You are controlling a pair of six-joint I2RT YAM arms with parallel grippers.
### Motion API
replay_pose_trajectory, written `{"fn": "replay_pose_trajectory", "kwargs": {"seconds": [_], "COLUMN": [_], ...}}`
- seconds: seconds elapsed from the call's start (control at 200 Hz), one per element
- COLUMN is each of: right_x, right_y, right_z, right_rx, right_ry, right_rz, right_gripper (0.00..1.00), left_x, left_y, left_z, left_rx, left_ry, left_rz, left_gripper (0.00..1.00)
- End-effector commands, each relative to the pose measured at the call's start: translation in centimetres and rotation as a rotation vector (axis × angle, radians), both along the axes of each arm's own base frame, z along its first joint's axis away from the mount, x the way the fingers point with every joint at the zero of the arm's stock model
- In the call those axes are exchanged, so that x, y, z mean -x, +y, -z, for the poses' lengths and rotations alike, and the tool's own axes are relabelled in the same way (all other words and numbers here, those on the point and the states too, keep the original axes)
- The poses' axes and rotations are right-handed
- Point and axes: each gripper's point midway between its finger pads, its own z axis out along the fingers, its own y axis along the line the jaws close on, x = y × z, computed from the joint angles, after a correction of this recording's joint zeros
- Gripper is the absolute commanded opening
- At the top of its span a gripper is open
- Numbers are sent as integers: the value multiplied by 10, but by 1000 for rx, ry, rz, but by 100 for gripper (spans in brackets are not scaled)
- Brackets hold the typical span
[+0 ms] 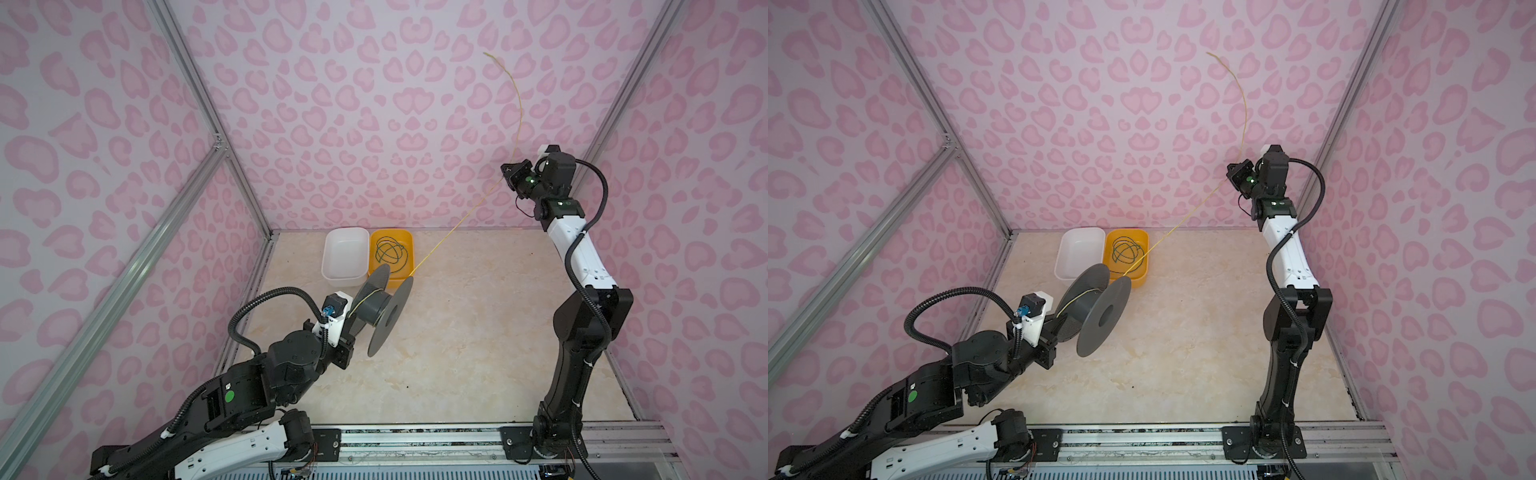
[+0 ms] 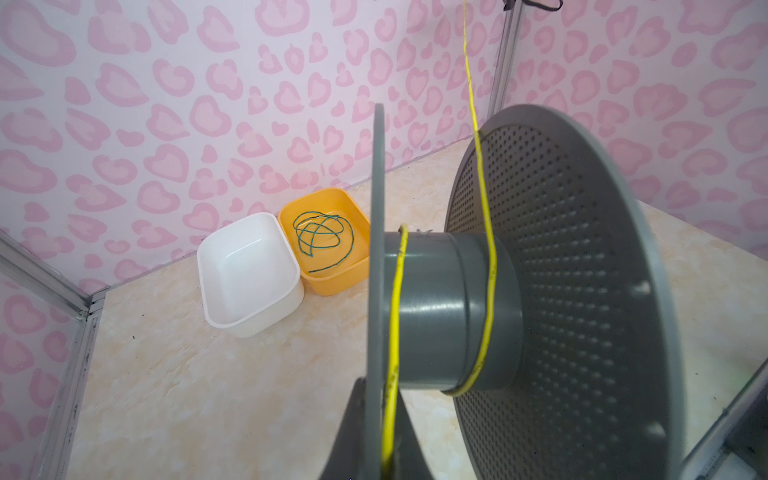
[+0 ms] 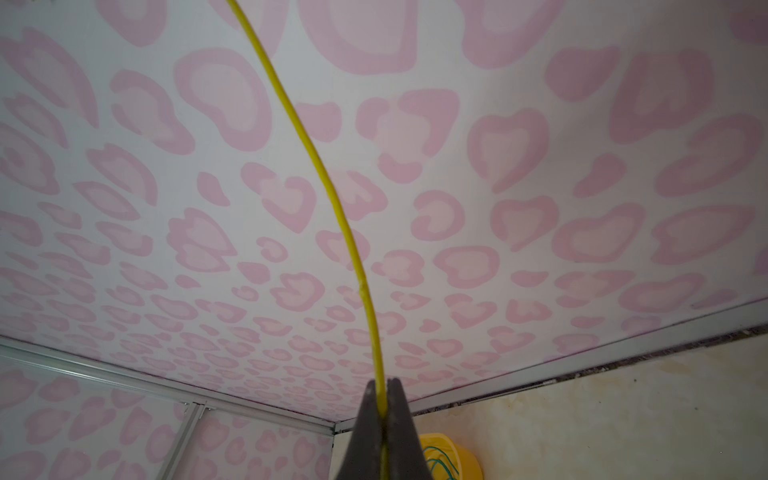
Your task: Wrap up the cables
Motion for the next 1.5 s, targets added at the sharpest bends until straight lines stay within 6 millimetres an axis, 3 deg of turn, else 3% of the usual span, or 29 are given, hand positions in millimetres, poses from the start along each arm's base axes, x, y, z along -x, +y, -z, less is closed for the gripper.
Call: {"fn": "replay_pose_trajectory", "kwargs": {"seconds": [0.0,0.175,0.26,0.285,0.4,0.47,0.49,0.575,0.73,0.915,1.125,1.33,1.5], "right_x": [0,22,31,35,47,56,59,73,106,142,186,239,281], "right_y": [-20,-25,-26,-27,-25,-22,-20,-12,11,48,97,107,98], "right_z": [-1,51,63,82,113,130,133,154,178,200,210,201,163], "right_rx": [48,22,6,1,-10,-17,-20,-42,-32,-5,14,71,91], "right_ry": [-99,-56,-54,-21,16,32,36,55,68,89,110,98,23], "right_rz": [113,151,166,169,180,187,187,189,202,191,109,113,114], "right_gripper": [0,0,0,0,0,0,0,0,0,0,0,0,0], "left_x": [4,5,5,5,-2,-13,-14,-30,-64,-102,-150,-194,-232], "left_y": [0,-3,-13,-17,-27,-32,-29,-31,-33,-33,-35,-35,-47], "left_z": [-27,-81,-104,-111,-140,-150,-165,-183,-205,-210,-195,-180,-155], "left_rx": [68,187,218,231,301,344,378,464,618,737,733,646,471], "left_ry": [-41,-128,-148,-154,-168,-169,-188,-203,-232,-267,-309,-376,-411], "left_rz": [26,57,97,110,141,132,132,114,39,-86,-273,-475,-604], "left_gripper": [4,4,4,4,4,4,4,4,4,4,4,4,4]}}
